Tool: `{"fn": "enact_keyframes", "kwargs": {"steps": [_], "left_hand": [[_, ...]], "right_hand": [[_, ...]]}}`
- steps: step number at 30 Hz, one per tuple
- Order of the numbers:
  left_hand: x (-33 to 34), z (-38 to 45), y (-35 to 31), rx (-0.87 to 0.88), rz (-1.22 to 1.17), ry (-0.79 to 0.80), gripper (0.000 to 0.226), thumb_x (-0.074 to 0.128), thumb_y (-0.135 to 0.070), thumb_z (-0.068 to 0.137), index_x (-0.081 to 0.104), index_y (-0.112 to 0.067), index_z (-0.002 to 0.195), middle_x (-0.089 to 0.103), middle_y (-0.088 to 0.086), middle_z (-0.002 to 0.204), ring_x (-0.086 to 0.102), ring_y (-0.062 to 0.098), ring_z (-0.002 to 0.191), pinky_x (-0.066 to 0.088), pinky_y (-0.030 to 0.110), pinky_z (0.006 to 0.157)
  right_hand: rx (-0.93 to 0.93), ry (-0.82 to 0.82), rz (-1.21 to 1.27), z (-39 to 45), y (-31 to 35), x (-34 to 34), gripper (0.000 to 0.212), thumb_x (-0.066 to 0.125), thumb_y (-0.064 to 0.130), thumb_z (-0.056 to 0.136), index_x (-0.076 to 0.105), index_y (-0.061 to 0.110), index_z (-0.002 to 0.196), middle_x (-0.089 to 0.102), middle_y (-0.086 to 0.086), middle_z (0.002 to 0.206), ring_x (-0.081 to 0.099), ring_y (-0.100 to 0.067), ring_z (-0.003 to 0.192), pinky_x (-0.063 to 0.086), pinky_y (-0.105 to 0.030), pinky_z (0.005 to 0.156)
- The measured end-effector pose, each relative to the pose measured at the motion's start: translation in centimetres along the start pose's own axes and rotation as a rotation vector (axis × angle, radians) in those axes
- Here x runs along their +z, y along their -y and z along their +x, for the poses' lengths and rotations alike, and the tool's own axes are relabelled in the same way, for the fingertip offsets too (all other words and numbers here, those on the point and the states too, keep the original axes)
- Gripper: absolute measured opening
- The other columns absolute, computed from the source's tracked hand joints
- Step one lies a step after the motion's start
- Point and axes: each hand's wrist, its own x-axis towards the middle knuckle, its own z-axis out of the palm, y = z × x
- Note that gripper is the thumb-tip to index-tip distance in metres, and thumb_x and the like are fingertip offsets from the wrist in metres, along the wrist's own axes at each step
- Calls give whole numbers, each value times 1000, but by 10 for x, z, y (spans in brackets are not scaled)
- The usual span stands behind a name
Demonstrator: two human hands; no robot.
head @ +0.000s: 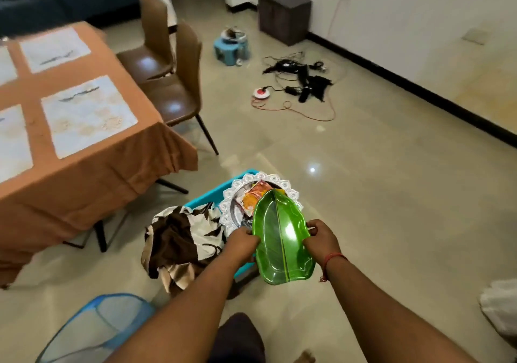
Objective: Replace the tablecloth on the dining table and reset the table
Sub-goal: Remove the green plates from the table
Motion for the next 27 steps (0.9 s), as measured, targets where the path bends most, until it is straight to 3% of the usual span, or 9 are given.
{"fn": "enact_keyframes", "kwargs": {"steps": [2,4,7,10,12,15,20,24,27], "left_hand": [[-3,12,-8,-54,-66,-35,18,53,3,84,62,-11,77,64,10,74,66,24,67,60,36,54],[-10,36,-11,-95,-91,-78,14,54,0,82,62,-11,76,65,11,77,67,26,70,61,43,62],[-22,83,-4,-168,-138,-87,7,59,-10,75,65,-10,79,69,9,78,69,26,74,61,39,66],[-34,139,16,-274,-163,-47,44,60,-24,62,69,-8,101,74,14,92,74,30,81,62,52,72],[-39,143,8,-334,-198,-44,39,62,-20,70,66,-8,107,72,16,99,74,31,83,62,51,69],[-42,146,-8,-419,-233,-82,27,61,-15,87,63,-9,113,69,14,108,69,26,90,60,36,63],[-39,172,-4,-509,-347,-121,31,64,-19,88,61,-9,116,65,9,106,64,23,96,58,43,84],[-34,177,-11,-561,-407,-153,25,61,-15,93,55,-9,116,59,9,103,58,17,87,53,33,68],[-30,186,-11,-581,-407,-184,32,64,-20,86,58,-9,115,64,14,110,64,25,92,59,39,76]], "right_hand": [[-7,56,-38,27,14,7,43,56,-3,75,63,23,108,67,-3,98,66,-28,90,55,-38,82],[-18,135,-80,53,31,19,41,56,-4,76,62,22,108,65,-2,97,64,-27,88,52,-34,77],[-26,199,-143,94,47,42,42,57,-3,77,61,24,109,63,-2,99,61,-25,90,50,-35,83],[3,272,-207,132,59,69,39,57,-1,77,59,27,104,66,-2,99,65,-29,92,53,-37,83],[15,322,-243,152,64,81,39,59,8,70,61,29,103,71,-4,100,68,-31,92,56,-41,84],[30,391,-299,186,50,102,49,56,19,59,61,30,107,73,-6,99,69,-32,90,57,-46,84],[38,465,-406,215,53,117,50,58,19,62,61,27,111,73,-2,102,69,-30,91,58,-45,84],[41,517,-442,227,57,120,45,58,14,68,59,31,110,70,-4,108,67,-31,95,56,-48,88],[39,554,-477,227,65,117,47,59,11,73,58,30,116,69,-5,107,67,-31,94,56,-48,87]]}}
